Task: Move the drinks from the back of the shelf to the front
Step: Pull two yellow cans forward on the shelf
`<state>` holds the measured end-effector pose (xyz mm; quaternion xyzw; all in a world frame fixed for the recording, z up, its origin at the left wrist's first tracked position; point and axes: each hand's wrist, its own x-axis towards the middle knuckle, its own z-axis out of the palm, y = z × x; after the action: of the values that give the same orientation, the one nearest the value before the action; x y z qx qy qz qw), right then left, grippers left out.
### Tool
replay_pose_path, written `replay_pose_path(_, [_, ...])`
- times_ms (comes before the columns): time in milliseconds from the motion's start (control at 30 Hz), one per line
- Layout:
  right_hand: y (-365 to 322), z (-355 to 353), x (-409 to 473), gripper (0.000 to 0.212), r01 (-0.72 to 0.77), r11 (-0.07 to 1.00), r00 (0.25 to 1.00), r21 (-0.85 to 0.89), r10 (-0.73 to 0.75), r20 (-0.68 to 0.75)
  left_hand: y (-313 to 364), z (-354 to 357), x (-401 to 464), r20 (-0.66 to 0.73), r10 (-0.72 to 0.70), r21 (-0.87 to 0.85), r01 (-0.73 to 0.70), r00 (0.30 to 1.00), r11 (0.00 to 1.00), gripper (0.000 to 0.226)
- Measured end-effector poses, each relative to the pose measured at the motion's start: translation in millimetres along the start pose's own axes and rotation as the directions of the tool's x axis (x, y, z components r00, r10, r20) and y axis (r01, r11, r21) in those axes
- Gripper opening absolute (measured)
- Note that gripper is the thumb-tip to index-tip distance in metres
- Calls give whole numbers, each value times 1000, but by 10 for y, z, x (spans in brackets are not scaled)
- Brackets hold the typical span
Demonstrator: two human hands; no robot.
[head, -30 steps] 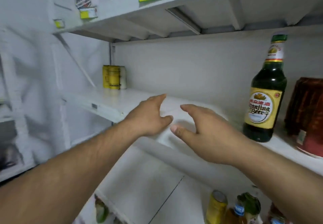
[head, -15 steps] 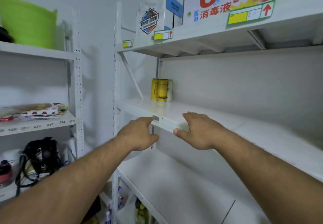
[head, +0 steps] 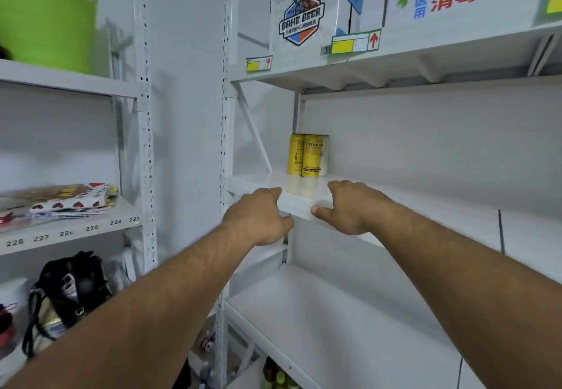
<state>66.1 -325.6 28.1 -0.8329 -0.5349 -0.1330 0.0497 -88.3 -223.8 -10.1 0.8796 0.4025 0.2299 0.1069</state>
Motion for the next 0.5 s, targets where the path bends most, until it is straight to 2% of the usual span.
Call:
replay_pose_path(167, [-26,46,504,75,-23,999,1000,-48,22,-21,-124,-8,475,-27,22,-26,-23,999,999,78])
replay_pose_path(300, [57,131,945,76,-42,998,997,-46,39,-67,-188,41,892,-34,29,-16,-30,999,999,79])
replay_pose_path(500, [189,294,1569,81,-57,998,997,-10,56,-59,-289,76,1578,-30,24,-24,-24,999,999,80])
